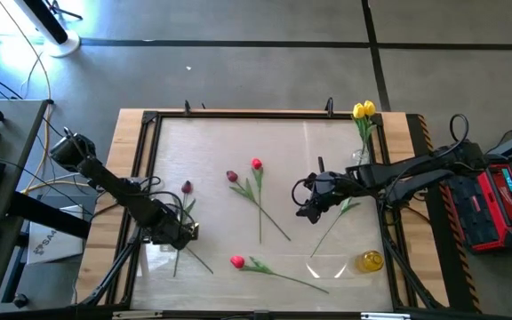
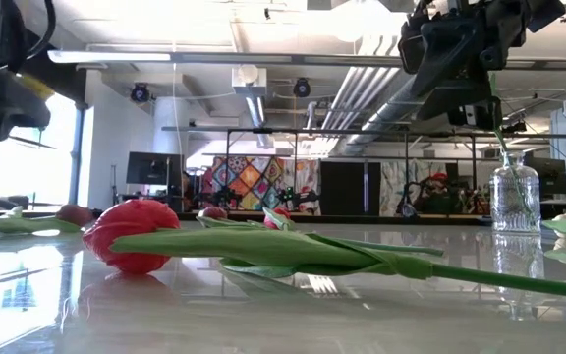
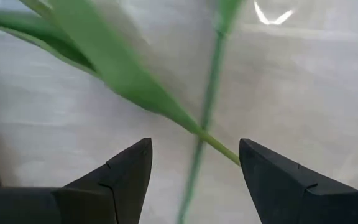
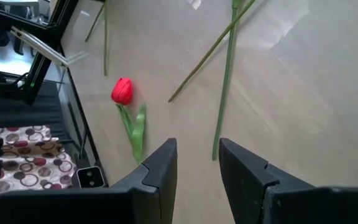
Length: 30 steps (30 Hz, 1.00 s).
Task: Sort flowers into vase by color
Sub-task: Put the left white tulip into the transparent vase
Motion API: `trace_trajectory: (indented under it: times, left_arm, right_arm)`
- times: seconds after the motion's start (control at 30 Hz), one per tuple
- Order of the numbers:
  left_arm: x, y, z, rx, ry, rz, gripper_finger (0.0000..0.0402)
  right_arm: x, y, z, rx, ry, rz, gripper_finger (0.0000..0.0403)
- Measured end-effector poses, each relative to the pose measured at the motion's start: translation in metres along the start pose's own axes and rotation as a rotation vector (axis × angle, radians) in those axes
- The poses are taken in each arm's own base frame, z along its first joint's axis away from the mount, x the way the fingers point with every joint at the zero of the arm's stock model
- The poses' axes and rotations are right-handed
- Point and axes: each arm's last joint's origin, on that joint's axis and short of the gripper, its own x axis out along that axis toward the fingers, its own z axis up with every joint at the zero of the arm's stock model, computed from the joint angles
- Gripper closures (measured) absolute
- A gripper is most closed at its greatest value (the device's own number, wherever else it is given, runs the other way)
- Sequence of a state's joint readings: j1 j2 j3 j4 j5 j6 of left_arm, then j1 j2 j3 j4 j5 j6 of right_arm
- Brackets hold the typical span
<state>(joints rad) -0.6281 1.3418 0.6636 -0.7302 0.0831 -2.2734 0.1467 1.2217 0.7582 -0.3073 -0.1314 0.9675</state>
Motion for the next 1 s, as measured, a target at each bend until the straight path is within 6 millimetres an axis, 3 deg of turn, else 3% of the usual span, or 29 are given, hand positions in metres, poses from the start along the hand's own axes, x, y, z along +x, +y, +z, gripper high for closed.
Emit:
trace_trajectory:
  times: [0.47,1.0]
  left_arm:
    - [0.002,0.004,0.018,-0.036,-0.106,0.065,0.0172]
    - [0.004,0.011,0.019,0.016,-0.132,0.11,0.0173]
  right_arm:
    - [0.0,0.0,0.0,0.03,0.0,0.0,0.0295]
    - [0.0,0.0,0.0,0.048,0.013,0.01,0.0295]
